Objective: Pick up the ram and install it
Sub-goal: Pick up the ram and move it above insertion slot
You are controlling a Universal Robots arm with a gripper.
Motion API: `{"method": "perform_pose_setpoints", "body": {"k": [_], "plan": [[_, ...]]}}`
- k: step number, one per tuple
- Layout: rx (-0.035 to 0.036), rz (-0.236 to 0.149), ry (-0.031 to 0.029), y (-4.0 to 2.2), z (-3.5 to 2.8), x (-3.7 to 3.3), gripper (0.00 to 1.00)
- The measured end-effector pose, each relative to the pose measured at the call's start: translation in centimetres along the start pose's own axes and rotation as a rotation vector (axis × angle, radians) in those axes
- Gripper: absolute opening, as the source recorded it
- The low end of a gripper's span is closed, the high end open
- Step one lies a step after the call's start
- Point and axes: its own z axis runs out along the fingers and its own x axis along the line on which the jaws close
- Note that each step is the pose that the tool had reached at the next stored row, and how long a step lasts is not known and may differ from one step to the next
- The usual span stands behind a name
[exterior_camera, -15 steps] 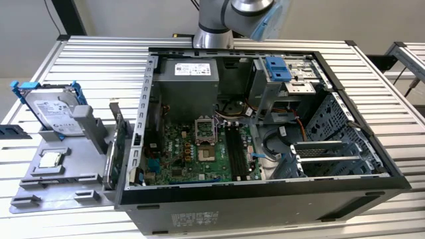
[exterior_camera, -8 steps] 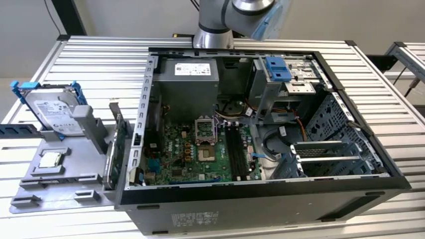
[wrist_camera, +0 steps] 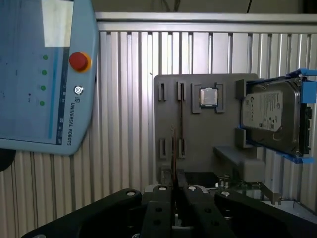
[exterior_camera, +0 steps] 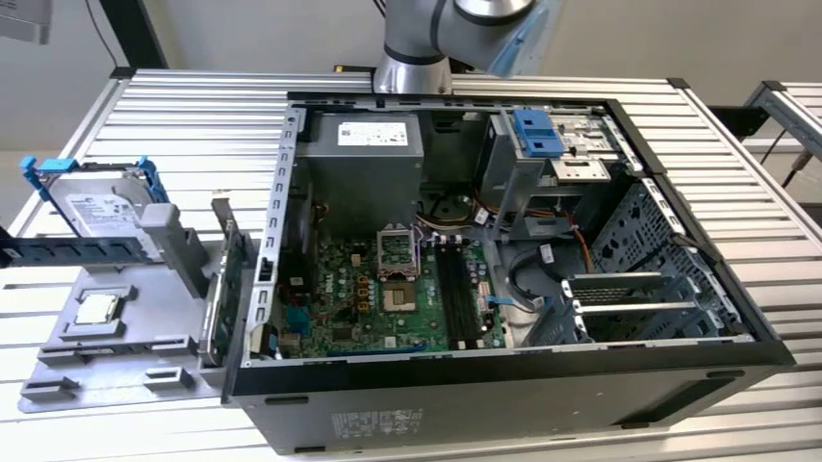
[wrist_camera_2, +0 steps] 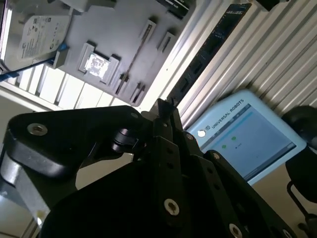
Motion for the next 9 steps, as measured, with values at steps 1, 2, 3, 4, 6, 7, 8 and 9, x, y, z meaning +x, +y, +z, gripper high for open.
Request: {"method": "perform_pose_setpoints", "body": {"k": [1,2,3,4,6,7,8,9], "plan": [[0.0001,0.000,-0.0001,-0.45,0.00,-0.01,0.00],[0.0001,0.000,-0.0001,-0.90,0.00,-0.01,0.00],[0.0001,0.000,-0.0001,-1.36,-0.01,-0.02,0.00],[0.0001,0.000,-0.0001,-1.83,-0.01,-0.02,0.00],[0.0001,0.000,-0.0001,-2.73,-0.03,-0.03,0.00],[0.0000,0.000,0.0000,-3.16,-0.03,-0.04,0.00],[0.0001,0.000,-0.0001,-3.63,-0.04,-0.05,0.00],[0.0001,0.000,-0.0001,-4.08,-0.04,-0.05,0.00]]}}
